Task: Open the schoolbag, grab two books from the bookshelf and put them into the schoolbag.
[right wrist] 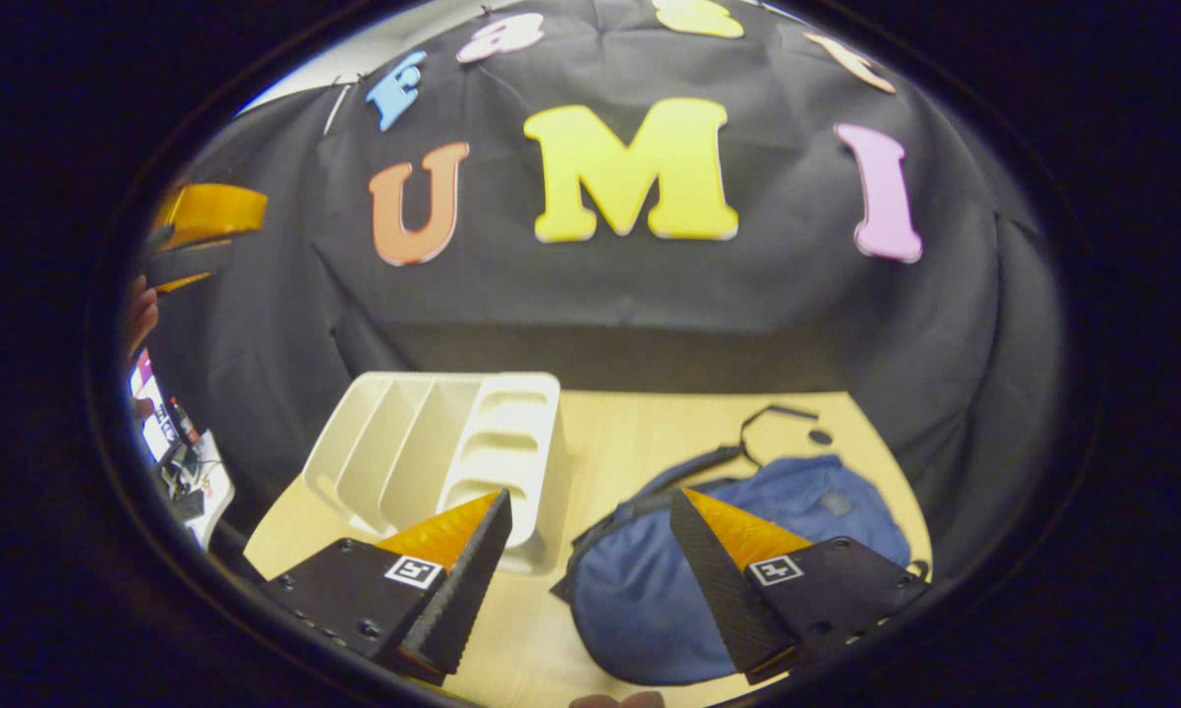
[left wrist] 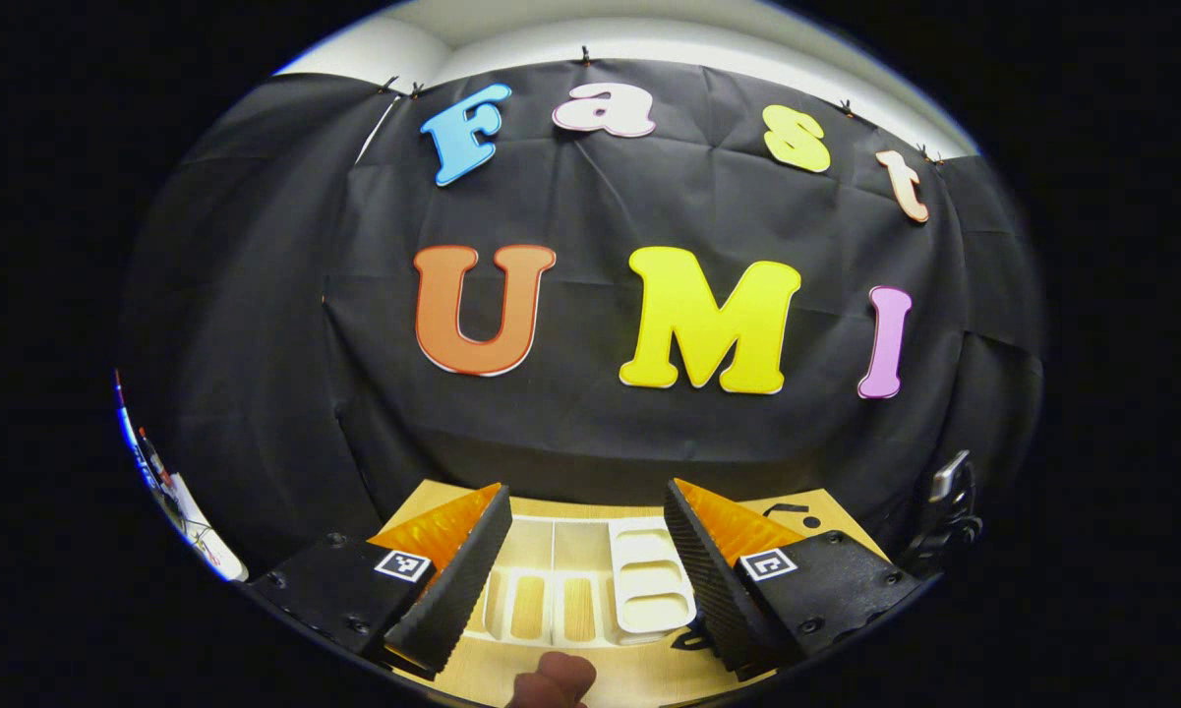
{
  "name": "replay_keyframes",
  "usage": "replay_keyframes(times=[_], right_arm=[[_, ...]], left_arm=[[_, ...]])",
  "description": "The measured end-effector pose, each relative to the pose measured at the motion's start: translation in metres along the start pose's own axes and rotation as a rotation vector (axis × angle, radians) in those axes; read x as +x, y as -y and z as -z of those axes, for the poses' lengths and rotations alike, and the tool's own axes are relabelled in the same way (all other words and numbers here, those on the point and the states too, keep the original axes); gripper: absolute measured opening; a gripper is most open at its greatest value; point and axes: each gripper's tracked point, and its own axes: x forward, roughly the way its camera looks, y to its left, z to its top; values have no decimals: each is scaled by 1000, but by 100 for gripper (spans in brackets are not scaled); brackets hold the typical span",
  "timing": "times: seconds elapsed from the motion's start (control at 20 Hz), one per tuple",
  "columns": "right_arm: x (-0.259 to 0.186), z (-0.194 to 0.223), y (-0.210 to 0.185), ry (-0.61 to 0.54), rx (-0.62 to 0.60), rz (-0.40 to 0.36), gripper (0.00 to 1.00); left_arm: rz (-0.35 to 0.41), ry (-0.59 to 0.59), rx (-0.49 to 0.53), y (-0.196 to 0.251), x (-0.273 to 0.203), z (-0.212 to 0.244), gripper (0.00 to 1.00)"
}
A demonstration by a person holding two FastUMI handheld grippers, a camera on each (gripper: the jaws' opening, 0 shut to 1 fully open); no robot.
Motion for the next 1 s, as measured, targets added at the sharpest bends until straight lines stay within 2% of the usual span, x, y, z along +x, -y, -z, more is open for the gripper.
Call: replay_keyframes(times=[0.1,0.15,0.25,0.4,0.45,0.5,0.6,0.8,0.85,0.9,1.0], right_arm=[[-16,-51,6,134,-28,36,97],[-25,-72,9,201,-44,58,97],[-46,-112,14,320,-81,107,97],[-70,-152,16,435,-92,148,96],[-73,-161,16,456,-80,150,96],[-77,-168,18,471,-70,155,93],[-81,-177,25,486,-58,170,98],[-87,-186,28,495,-22,177,98],[-87,-186,29,495,-19,180,98],[-88,-187,30,496,-19,183,98],[-89,-190,29,505,-22,187,95]], left_arm=[[12,45,0,5,1,-18,98],[17,66,4,7,4,-25,94],[22,99,13,10,5,-38,98],[30,143,37,15,8,-54,98],[28,153,50,17,8,-57,98],[31,161,60,18,7,-60,98],[41,168,68,31,11,-67,98],[62,170,25,41,7,-67,100],[70,163,11,45,5,-64,98],[69,160,4,45,6,-62,100],[54,158,0,42,7,-61,98]])
